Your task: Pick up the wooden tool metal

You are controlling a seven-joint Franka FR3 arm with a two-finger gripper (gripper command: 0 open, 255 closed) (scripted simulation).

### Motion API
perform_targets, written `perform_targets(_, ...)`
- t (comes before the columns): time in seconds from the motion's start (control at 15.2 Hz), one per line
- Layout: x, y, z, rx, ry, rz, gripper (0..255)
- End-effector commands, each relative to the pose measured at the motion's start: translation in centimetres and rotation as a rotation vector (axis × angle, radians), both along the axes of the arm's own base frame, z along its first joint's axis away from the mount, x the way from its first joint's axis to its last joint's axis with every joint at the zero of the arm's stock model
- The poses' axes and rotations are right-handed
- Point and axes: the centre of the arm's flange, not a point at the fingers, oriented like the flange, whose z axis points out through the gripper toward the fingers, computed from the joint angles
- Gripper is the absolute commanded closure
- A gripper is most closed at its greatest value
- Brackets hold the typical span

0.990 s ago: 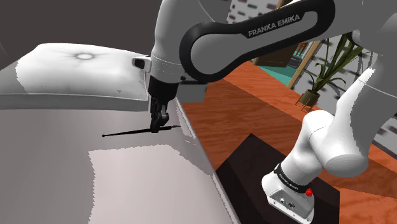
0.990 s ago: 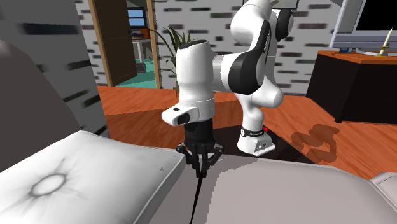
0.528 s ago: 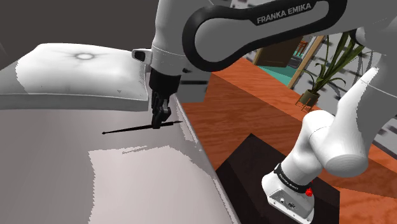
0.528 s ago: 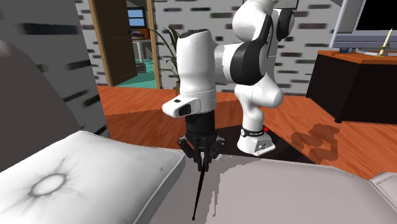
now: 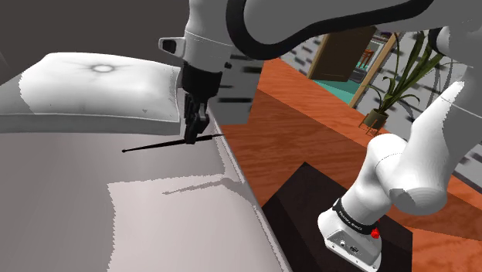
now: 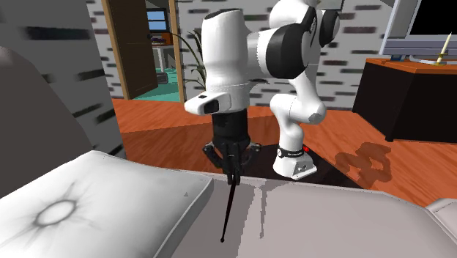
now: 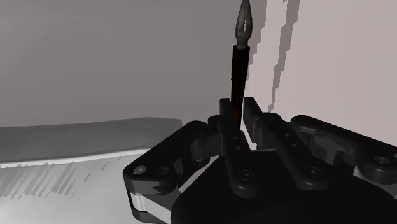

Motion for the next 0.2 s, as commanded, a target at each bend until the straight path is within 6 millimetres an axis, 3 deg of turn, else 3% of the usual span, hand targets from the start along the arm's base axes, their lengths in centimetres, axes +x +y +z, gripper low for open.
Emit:
perform_targets(0.0, -0.1, -0.04, 1.18, 0.0, 0.001, 0.0, 255)
perform_targets(0.13, -0.1, -0.04, 1.26, 0.0, 0.001, 0.0, 255)
